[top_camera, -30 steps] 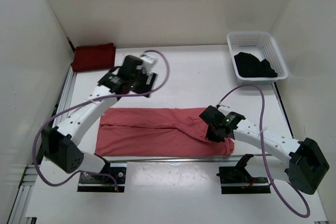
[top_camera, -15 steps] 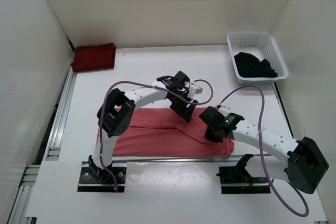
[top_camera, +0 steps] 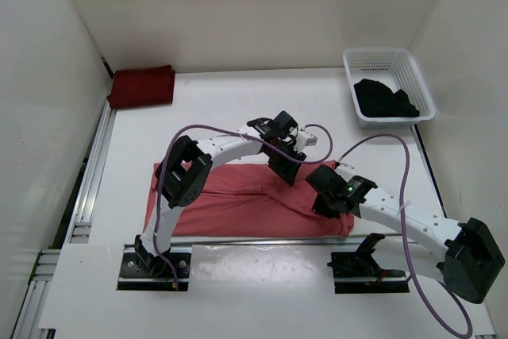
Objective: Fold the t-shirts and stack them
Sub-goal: Fold the other side of the tshirt into a rectangle
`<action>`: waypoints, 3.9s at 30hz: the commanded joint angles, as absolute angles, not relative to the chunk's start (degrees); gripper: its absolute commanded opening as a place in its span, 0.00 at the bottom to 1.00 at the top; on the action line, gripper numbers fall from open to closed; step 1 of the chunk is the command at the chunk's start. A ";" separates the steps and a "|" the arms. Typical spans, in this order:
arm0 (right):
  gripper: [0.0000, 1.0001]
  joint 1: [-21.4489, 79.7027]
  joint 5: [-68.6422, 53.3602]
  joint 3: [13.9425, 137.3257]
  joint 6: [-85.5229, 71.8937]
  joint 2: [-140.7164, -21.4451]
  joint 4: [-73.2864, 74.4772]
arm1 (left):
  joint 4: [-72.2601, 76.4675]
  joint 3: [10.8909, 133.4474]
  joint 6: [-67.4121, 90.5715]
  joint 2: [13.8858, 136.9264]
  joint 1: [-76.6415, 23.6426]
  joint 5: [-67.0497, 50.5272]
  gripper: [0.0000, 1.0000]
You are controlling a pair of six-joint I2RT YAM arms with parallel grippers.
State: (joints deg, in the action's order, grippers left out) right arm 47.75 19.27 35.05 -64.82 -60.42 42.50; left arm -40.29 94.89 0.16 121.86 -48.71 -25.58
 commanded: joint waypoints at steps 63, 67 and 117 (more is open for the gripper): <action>0.00 57.16 29.97 45.70 -64.18 -62.92 52.57 | -49.66 90.18 0.00 112.06 -46.05 -21.36 0.11; 0.00 46.86 27.16 47.72 -54.60 -67.14 47.38 | -45.80 90.36 0.00 111.53 -45.44 -16.71 0.13; 0.00 40.78 18.37 47.20 -53.17 -74.96 32.61 | -43.07 84.13 0.00 104.78 -45.10 11.60 0.71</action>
